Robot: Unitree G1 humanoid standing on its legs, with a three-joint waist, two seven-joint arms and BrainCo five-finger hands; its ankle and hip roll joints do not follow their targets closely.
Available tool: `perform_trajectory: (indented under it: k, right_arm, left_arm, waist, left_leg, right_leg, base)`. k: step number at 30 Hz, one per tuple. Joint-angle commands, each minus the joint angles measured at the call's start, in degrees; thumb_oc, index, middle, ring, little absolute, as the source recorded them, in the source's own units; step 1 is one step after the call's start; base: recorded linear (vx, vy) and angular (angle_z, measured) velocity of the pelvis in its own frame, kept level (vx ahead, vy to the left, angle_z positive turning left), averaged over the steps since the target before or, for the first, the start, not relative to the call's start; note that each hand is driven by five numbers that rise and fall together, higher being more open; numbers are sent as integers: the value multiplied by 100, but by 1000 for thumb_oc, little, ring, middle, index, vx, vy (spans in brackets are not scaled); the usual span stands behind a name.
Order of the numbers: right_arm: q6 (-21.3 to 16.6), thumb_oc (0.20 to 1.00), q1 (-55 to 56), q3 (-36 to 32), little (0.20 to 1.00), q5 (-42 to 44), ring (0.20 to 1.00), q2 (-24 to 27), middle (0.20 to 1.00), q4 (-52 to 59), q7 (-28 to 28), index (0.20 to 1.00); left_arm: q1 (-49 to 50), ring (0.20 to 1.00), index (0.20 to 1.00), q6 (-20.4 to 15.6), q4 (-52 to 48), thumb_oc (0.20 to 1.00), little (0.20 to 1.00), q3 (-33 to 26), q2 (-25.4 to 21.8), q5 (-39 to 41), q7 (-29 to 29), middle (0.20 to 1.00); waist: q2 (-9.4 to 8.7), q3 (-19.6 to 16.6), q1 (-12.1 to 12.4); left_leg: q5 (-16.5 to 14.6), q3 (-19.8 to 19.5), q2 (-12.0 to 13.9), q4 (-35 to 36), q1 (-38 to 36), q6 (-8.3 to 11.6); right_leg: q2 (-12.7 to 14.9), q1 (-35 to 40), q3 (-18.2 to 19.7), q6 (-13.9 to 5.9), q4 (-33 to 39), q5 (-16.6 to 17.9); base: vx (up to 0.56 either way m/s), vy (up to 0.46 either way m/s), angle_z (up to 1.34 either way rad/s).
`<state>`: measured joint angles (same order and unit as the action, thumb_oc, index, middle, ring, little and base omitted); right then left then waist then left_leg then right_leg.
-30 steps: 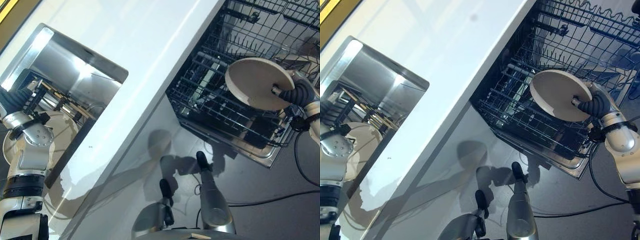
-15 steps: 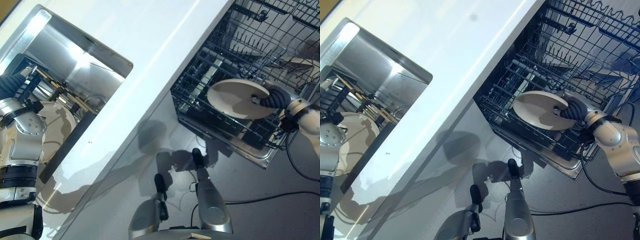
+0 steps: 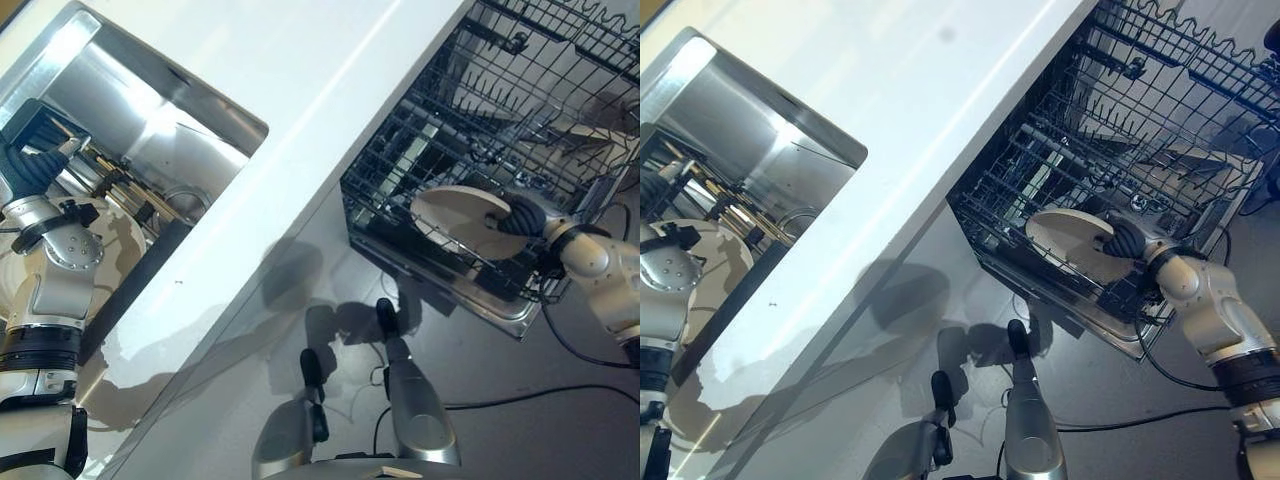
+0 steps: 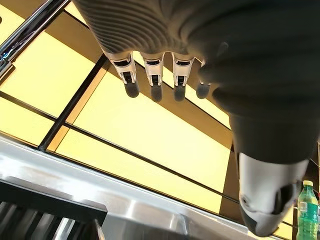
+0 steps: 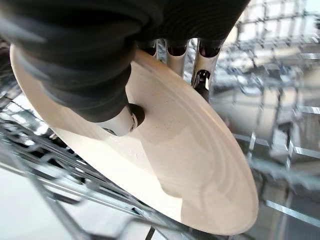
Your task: Pick up plates and place into dishwasher.
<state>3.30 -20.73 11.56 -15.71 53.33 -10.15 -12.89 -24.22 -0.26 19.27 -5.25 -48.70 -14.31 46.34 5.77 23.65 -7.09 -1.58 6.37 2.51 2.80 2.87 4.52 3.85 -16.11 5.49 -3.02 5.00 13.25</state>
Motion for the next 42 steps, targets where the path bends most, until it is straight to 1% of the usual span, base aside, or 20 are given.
perform_trajectory:
  k: [1, 5, 7, 12, 14, 15, 16, 22, 25, 29, 33, 42]
  right_arm:
    - [-236, 200, 596, 950, 200, -114, 200, -531, 200, 72, -153, 200]
    - [-250, 200, 632, 1167, 200, -82, 200, -678, 200, -95, -201, 200]
    - [-189, 200, 657, 1337, 200, -60, 200, -764, 200, -133, -136, 200]
    - [-45, 200, 693, 1458, 200, -21, 200, -899, 200, -298, 61, 200]
    - [-28, 200, 668, 1486, 200, -18, 200, -963, 200, -340, 21, 200]
    - [-75, 564, 670, 1493, 564, -31, 564, -982, 564, -350, -44, 564]
    - [-78, 1000, 685, 1506, 1000, -32, 1000, -987, 1000, -334, -37, 1000]
    - [-19, 1000, 777, 1494, 1000, 75, 1000, -1026, 1000, -299, 139, 1000]
    - [-2, 1000, 805, 1434, 1000, 93, 1000, -1037, 1000, -305, 212, 1000]
    - [-33, 1000, 861, 1371, 1000, 109, 1000, -1039, 1000, -269, 178, 1000]
    - [-11, 1000, 903, 1284, 1000, 177, 1000, -1029, 1000, -220, 318, 1000]
    - [97, 1000, 1010, 994, 1000, 245, 1000, -996, 1000, -116, 414, 1000]
  left_arm:
    - [-414, 1000, 1000, 43, 228, 1000, 1000, 162, -611, 7, 220, 1000]
    - [-630, 1000, 1000, 139, 235, 1000, 1000, 277, -695, 46, 139, 1000]
    - [-808, 1000, 1000, 223, 245, 1000, 1000, 392, -755, 67, 93, 1000]
    - [-1060, 1000, 1000, 223, 310, 1000, 1000, 533, -869, 84, -7, 1000]
    - [-1131, 1000, 1000, 243, 300, 1000, 1000, 566, -874, 48, -42, 1000]
    - [-1143, 1000, 1000, 238, 301, 1000, 1000, 573, -876, 39, -47, 1000]
    - [-1148, 1000, 1000, 237, 300, 1000, 1000, 581, -881, 43, -49, 1000]
    - [-1206, 1000, 1000, 176, 374, 1000, 1000, 631, -941, 60, -95, 1000]
    - [-1187, 1000, 1000, 146, 380, 1000, 1000, 599, -956, 49, -129, 1000]
    - [-1104, 1000, 1000, 145, 385, 1000, 1000, 549, -962, 46, -152, 1000]
    - [-1058, 1000, 1000, 125, 397, 1000, 1000, 497, -980, 40, -194, 1000]
    - [-783, 1000, 1000, 34, 403, 1000, 1000, 309, -909, -10, -193, 1000]
  waist:
    - [-134, -254, 90]
    - [-127, -233, 105]
    - [-136, -215, 121]
    - [-199, -197, 159]
    - [-222, -197, 178]
    - [-231, -198, 187]
    - [-235, -202, 191]
    - [-278, -254, 228]
    - [-296, -281, 246]
    - [-309, -327, 261]
    - [-342, -363, 280]
    - [-373, -439, 291]
  left_leg:
    - [790, -380, 174, 22, 1011, 42]
    - [790, -401, 174, 3, 1052, 36]
    - [788, -424, 184, -14, 1075, 33]
    - [778, -472, 217, -51, 1122, 33]
    - [778, -491, 224, -62, 1136, 33]
    - [779, -503, 225, -69, 1142, 31]
    - [779, -508, 229, -75, 1145, 32]
    - [764, -545, 244, -94, 1125, 22]
    - [757, -558, 244, -109, 1126, 20]
    - [743, -557, 251, -130, 1099, 18]
    - [732, -559, 256, -131, 1068, 14]
    - [718, -550, 247, -124, 996, 1]
  right_leg:
    - [356, -76, -253, -304, -1011, -990]
    - [349, -88, -265, -303, -1005, -982]
    - [341, -85, -281, -300, -1006, -979]
    - [318, -77, -325, -304, -997, -970]
    - [301, -66, -339, -302, -981, -961]
    - [291, -60, -343, -300, -977, -959]
    - [287, -56, -348, -300, -977, -959]
    - [258, 14, -384, -293, -954, -966]
    - [243, 29, -393, -287, -956, -970]
    - [238, 80, -400, -287, -945, -977]
    - [234, 118, -409, -285, -935, -977]
    - [227, 198, -425, -279, -920, -986]
  base:
    - [0, 0, 0]
    - [-5, -27, 1]
    - [-8, -64, 3]
    - [-8, -73, 4]
    - [-4, -68, 1]
    - [4, -45, 0]
    - [11, -41, 1]
    - [15, -40, 3]
    - [7, -26, 6]
    - [13, -5, 2]
    - [0, 0, 0]
    - [7, 4, 2]
